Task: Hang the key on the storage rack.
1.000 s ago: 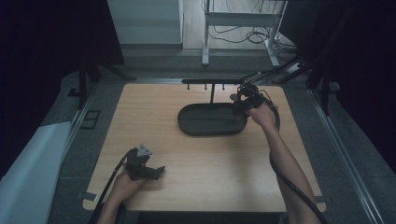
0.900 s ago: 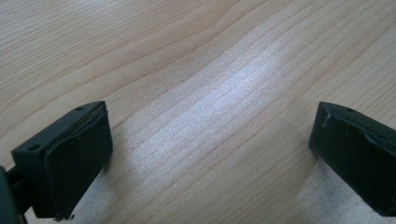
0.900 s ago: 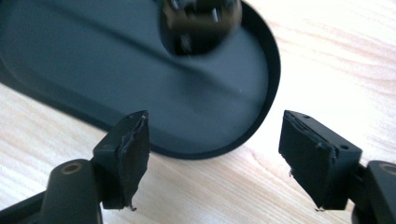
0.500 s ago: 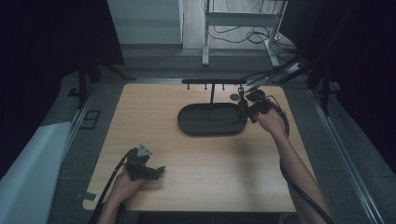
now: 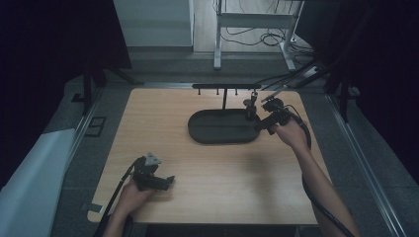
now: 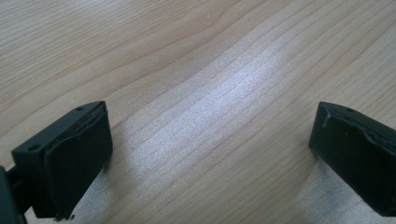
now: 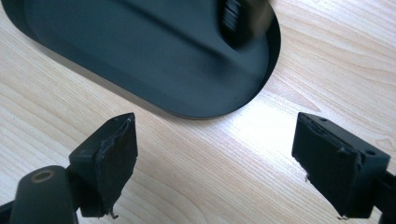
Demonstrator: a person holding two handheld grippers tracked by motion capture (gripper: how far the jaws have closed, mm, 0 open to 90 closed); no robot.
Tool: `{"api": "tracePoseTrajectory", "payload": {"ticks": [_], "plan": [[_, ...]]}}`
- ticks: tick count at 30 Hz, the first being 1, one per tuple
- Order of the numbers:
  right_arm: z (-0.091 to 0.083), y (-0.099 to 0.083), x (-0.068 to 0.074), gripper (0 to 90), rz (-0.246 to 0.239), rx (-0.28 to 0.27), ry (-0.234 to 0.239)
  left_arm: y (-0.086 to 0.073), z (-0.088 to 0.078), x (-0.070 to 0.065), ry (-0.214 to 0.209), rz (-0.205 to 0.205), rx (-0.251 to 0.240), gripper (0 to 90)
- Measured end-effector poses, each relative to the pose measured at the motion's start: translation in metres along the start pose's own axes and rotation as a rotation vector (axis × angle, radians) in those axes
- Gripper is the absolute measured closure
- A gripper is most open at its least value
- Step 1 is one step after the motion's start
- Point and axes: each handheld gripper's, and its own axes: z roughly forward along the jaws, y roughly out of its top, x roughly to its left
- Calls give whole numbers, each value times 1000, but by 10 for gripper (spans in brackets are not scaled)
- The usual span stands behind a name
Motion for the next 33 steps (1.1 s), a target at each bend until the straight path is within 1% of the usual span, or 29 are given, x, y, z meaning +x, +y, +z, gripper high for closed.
{"api": "tracePoseTrajectory", "payload": {"ticks": [4,8,13,20,24,28,31,33], "plan": [[-4,-4,2,140,-16,-13,3,0,0,0,0,0,0,0],[-7,-9,4,139,-28,-14,4,0,0,0,0,0,0,0],[-9,-17,4,139,-32,-21,6,0,0,0,0,0,0,0],[-11,-29,5,138,-41,-30,-5,0,0,0,-1,-3,-2,0],[-9,-35,5,140,-47,-23,0,0,0,0,0,0,0,0],[-6,-38,4,140,-44,-14,3,0,0,0,-1,-5,-6,0],[-4,-42,4,140,-49,-17,13,0,0,0,-1,-6,-6,0],[-4,-43,5,140,-51,-20,12,0,0,0,-1,-6,-6,0]]}}
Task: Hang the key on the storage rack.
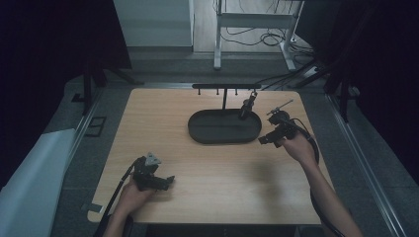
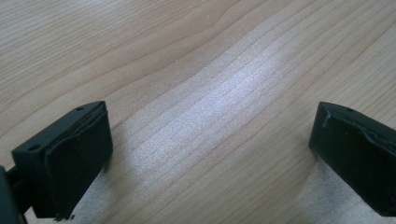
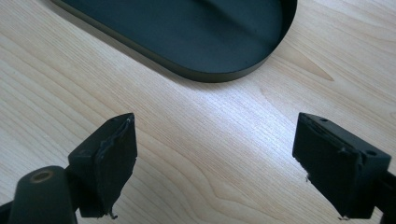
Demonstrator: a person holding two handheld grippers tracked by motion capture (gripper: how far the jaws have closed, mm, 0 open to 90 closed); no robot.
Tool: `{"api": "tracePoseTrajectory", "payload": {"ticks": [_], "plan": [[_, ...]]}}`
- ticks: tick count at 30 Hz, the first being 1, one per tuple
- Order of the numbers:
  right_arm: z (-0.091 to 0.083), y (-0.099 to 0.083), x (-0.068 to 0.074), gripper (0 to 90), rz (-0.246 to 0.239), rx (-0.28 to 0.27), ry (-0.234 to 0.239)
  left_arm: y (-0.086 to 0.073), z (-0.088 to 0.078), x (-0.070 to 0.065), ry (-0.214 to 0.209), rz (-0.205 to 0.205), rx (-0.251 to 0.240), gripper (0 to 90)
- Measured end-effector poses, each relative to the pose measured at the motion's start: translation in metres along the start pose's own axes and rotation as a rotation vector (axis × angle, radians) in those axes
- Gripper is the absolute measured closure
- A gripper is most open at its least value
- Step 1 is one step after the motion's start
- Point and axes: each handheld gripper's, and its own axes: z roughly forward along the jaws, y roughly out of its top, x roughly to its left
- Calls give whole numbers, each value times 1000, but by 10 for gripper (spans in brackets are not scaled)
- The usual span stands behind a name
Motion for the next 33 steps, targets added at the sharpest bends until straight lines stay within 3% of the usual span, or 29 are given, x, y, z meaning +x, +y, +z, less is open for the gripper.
{"api": "tracePoseTrajectory", "payload": {"ticks": [16,33], "plan": [[-6,-21,13,138,-34,-31,6,0,0,0,0,1,1,0],[-18,-78,12,139,2,-94,7,0,0,0,0,1,1,0]]}}
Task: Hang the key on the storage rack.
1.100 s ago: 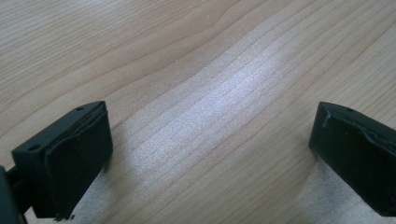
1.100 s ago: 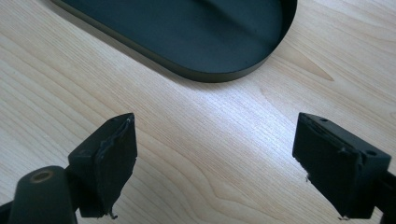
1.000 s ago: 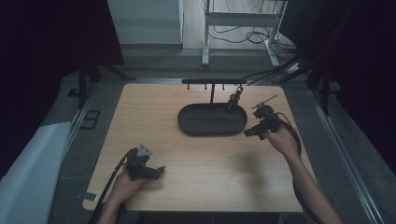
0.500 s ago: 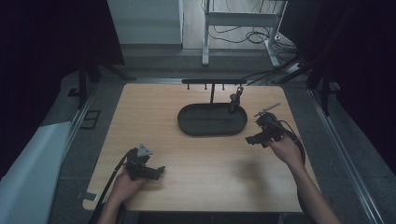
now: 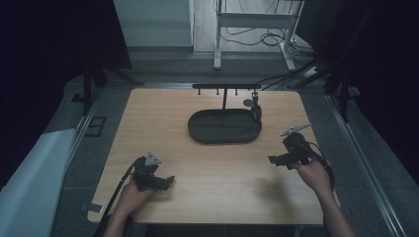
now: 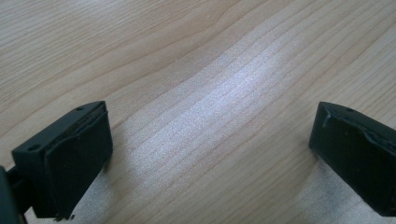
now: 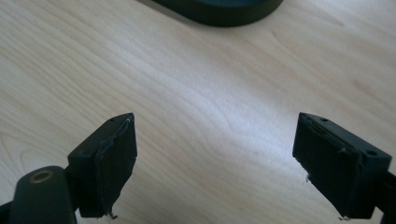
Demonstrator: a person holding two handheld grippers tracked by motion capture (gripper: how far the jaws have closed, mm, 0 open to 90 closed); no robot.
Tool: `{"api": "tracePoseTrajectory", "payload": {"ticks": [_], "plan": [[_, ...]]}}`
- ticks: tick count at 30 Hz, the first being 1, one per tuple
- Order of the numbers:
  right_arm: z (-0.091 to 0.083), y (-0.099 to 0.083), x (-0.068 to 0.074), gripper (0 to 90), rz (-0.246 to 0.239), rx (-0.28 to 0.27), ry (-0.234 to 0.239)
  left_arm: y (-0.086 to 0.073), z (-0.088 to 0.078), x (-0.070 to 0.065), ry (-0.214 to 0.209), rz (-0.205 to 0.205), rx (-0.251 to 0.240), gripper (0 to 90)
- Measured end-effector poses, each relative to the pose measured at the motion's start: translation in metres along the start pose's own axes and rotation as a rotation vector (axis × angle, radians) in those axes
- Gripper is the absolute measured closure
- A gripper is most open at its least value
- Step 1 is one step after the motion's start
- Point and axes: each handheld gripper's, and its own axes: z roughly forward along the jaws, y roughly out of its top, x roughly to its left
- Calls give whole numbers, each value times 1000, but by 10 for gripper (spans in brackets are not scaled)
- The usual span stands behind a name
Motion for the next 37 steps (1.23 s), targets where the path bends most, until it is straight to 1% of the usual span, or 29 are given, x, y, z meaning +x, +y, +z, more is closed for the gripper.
{"api": "tracePoseTrajectory", "payload": {"ticks": [3,8,11,18,20,22,24,26,28,32,37], "plan": [[0,-12,1,139,15,-11,6,0,0,0,0,0,0,0],[4,-31,4,140,33,-32,4,0,0,0,0,0,-3,0],[6,-39,6,141,38,-42,-4,0,0,0,1,0,-3,0],[20,-63,14,141,65,-56,6,0,0,0,0,0,-3,0],[25,-68,15,141,54,-39,2,0,0,0,1,0,-3,0],[28,-72,17,141,57,-44,-6,0,0,0,1,0,-3,0],[32,-76,19,141,49,-49,-11,0,0,0,1,0,-3,0],[36,-80,21,141,28,-46,-22,0,0,0,1,-1,-3,0],[38,-83,22,140,17,-48,-33,0,0,0,2,-2,-3,0],[42,-87,22,135,31,-72,-11,0,0,0,2,-1,-3,0],[42,-88,20,134,35,-77,-15,0,0,0,2,-1,-2,0]]}}
